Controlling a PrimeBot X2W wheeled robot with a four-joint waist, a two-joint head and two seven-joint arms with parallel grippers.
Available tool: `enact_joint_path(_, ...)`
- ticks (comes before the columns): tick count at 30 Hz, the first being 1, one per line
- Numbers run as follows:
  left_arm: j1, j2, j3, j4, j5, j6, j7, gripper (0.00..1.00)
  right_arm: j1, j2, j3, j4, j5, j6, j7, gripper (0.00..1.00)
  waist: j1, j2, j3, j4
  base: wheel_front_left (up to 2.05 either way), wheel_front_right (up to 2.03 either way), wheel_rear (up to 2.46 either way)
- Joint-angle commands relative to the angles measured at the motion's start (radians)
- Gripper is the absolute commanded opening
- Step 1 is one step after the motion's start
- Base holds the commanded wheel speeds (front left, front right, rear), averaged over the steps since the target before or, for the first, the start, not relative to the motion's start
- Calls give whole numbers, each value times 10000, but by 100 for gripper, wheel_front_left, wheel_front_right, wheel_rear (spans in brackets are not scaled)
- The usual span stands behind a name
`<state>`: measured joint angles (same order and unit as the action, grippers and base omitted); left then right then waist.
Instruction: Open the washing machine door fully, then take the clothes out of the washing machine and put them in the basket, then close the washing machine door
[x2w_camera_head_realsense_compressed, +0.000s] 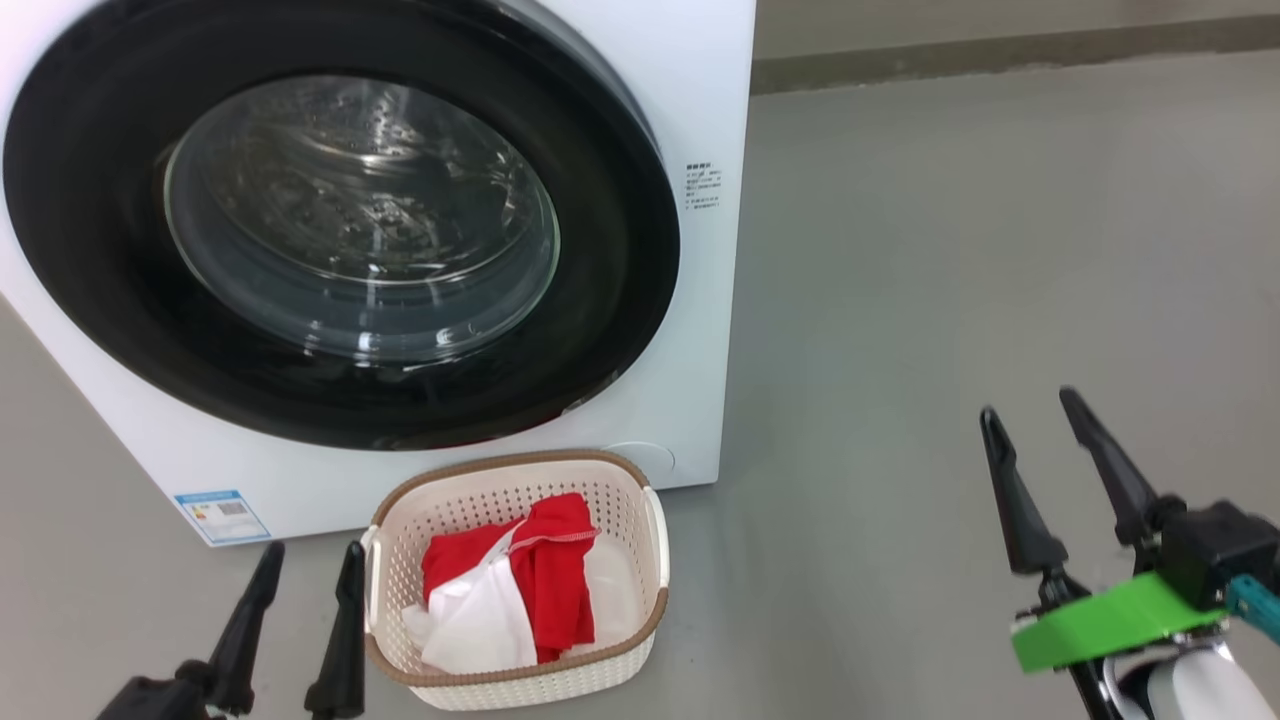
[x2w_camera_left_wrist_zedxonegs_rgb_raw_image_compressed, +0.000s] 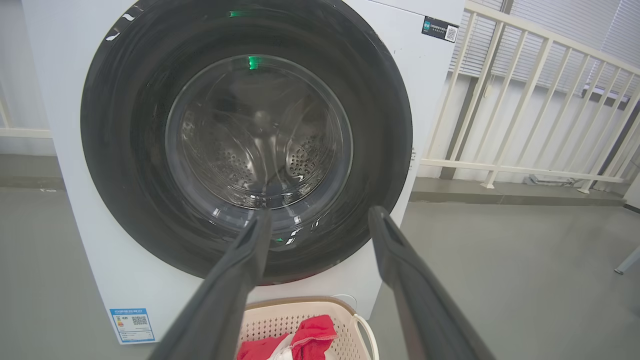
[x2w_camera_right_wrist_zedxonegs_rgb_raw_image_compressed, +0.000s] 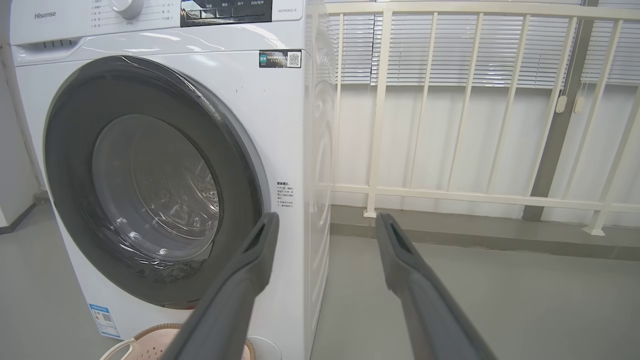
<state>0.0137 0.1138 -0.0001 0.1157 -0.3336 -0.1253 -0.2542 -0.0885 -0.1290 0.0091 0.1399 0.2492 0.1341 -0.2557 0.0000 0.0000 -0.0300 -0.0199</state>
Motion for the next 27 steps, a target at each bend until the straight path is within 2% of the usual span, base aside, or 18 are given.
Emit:
enact_joint_path(1, -135, 191, 380, -260, 109, -54, -76, 100, -60, -93, 152, -313, 16, -34, -61, 100, 0, 0, -102, -36, 0, 0, 0)
enact_joint_path(9, 216, 258, 347, -242, 427, -54, -76, 100, 920, 20, -238, -560, 222, -34, -61, 100, 0, 0, -231, -5, 0, 0, 0)
enact_joint_path(20, 392, 275, 347, -125, 431, -54, -76, 100, 1195, 93, -428, -734, 255, -34, -61, 100, 0, 0, -304, 44, 0, 0, 0)
enact_joint_path(21, 539, 74, -11, 90, 342, 0, 0, 0, 1283, 208, -606, -450, 256, 0, 0, 0, 0, 0, -304, 40, 0, 0, 0)
enact_joint_path(27, 706, -189, -78, 702, 207, 15, 115, 0, 1479, 458, -557, 189, 386, 2, 44, 0, 0, 0, -303, 47, 0, 0, 0)
